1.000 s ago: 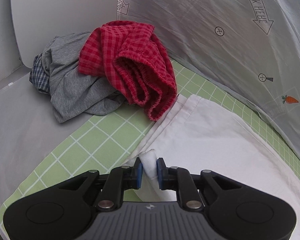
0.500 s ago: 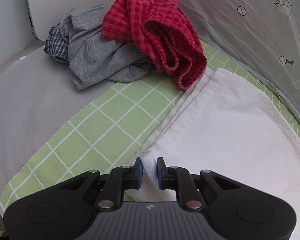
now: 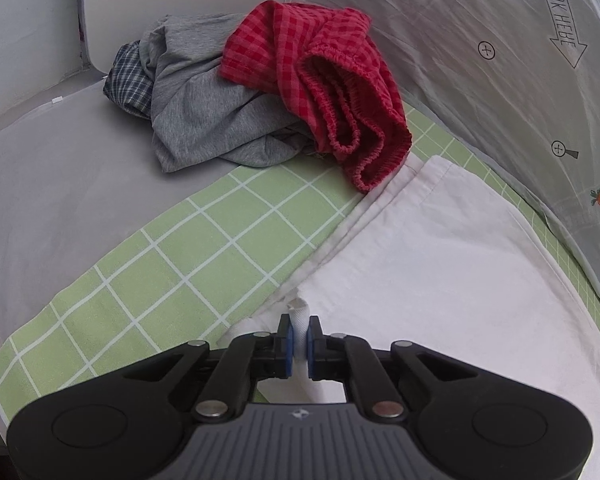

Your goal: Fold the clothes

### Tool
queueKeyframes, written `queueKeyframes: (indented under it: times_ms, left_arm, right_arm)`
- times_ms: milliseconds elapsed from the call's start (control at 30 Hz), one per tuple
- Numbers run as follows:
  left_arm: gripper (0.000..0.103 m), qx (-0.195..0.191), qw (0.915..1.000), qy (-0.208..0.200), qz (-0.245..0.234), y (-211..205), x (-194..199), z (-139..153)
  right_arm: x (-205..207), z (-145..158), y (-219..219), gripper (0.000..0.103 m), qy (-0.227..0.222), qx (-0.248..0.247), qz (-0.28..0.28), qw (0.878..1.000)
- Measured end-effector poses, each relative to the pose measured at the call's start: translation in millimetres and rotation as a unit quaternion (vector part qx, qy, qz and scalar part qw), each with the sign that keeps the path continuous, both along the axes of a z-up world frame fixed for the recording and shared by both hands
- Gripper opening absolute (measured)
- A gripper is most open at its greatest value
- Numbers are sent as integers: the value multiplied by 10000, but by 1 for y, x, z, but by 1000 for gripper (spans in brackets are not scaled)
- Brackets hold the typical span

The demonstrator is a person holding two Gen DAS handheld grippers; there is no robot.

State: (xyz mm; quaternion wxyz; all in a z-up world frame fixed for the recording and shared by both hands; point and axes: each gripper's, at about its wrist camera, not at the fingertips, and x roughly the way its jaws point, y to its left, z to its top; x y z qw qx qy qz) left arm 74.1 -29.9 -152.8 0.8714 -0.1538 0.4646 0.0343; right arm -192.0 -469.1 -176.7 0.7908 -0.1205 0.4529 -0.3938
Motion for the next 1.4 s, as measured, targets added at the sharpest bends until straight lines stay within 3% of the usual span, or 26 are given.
queueKeyframes:
  times_ms: [200, 400, 433, 500, 567, 667, 733, 767, 833, 900, 1033, 1267, 1400]
  left_arm:
    - [7, 51, 9977, -649, -203, -1, -15, 49]
    - [8, 271, 9993, -186, -195, 6, -22, 15]
    - [9, 307, 9992, -120, -220, 6, -22, 11]
    - [12, 379, 9989, 13, -269, 7, -24, 3]
    - [13, 451, 9984, 145, -319, 7, -25, -5]
    - [39, 572, 9969, 333, -419, 6, -26, -16]
    - [69, 701, 9952, 400, -561, 3, -23, -18]
    - [74, 752, 9945, 432, -592, 2, -22, -19]
    - [86, 784, 9935, 522, -640, 1, -20, -23]
    - [87, 774, 9927, 623, -687, 0, -17, -27]
    - [92, 696, 9914, 734, -830, 1, -10, -39]
    - [92, 1030, 9844, 503, -1334, -11, 8, -41]
    - [99, 1141, 9803, 537, -1517, -15, 17, -44]
  right_arm:
    - [-12, 19, 9, 3, -313, -380, -7, 9988]
    - [-15, 1, 0, 3, -134, 323, -151, 9993]
    - [-15, -2, -2, 7, -84, 458, -185, 9987]
    - [-15, -7, -4, 22, -8, 728, -244, 9971]
    - [-21, -3, -2, 57, -236, 980, -194, 9947]
    - [-24, 9, 1, 84, -606, 1210, -79, 9908]
    - [-22, 19, 2, 93, -908, 1381, 98, 9862]
    - [-21, 24, 3, 101, -1064, 1468, 182, 9833]
    - [-14, 33, 2, 103, -1447, 1675, 286, 9748]
    - [-6, 36, -2, 103, -1730, 1972, 265, 9646]
    - [20, 28, -10, 103, -1878, 2446, 152, 9511]
    - [58, 15, -13, 103, -1700, 2737, -59, 9467]
    - [73, 8, -15, 103, -1700, 2784, -99, 9452]
